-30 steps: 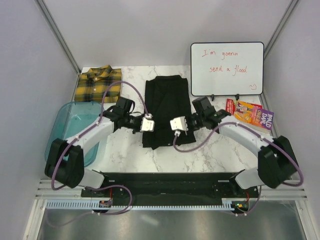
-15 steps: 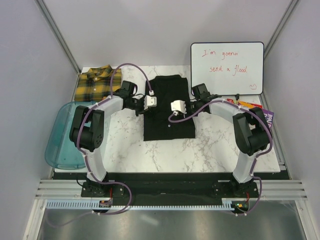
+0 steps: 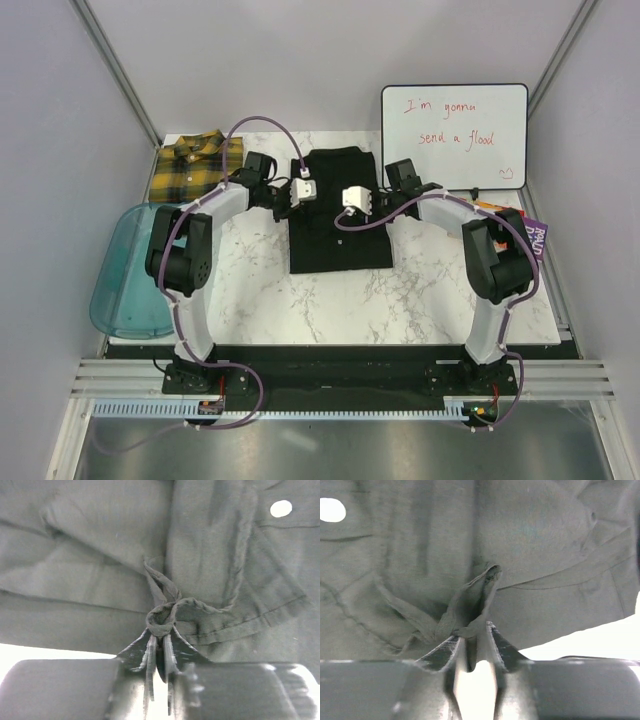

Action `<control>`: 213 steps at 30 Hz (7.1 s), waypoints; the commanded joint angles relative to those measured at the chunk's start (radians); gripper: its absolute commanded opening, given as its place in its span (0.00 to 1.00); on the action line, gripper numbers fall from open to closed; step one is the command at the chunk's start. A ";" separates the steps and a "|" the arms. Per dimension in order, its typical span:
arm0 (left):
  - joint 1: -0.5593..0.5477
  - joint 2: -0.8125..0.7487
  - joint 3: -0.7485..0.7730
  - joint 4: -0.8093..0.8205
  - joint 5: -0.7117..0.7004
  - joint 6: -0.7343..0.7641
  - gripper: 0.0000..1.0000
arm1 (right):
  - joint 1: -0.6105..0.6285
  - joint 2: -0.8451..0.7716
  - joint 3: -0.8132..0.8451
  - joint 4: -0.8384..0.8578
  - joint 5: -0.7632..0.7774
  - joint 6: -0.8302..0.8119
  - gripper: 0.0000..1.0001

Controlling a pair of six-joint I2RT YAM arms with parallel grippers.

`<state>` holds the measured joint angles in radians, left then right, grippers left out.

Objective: Fold and stack the long sleeve shirts
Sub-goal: Fold the shirt

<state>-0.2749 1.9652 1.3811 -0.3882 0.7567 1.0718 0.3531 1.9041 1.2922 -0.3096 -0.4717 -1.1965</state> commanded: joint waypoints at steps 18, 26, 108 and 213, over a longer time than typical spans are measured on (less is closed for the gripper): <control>0.175 -0.222 -0.114 0.104 0.016 -0.843 0.70 | -0.134 -0.105 0.093 -0.100 -0.050 1.003 0.96; 0.068 -0.397 -0.370 0.094 -0.045 -0.903 0.64 | -0.131 -0.166 -0.017 -0.112 -0.071 1.117 0.86; -0.671 -1.135 -1.156 0.456 -0.752 -0.173 0.67 | 0.185 0.127 0.059 0.144 -0.246 1.247 0.31; -0.199 -0.278 0.115 -0.184 -0.266 -0.050 0.49 | -0.035 0.323 0.749 -0.272 -0.219 0.916 0.62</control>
<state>-0.5201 1.8309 1.4918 -0.6109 0.4477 1.0981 0.3618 2.2932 1.9591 -0.5957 -0.7292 -0.3309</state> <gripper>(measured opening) 0.475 0.603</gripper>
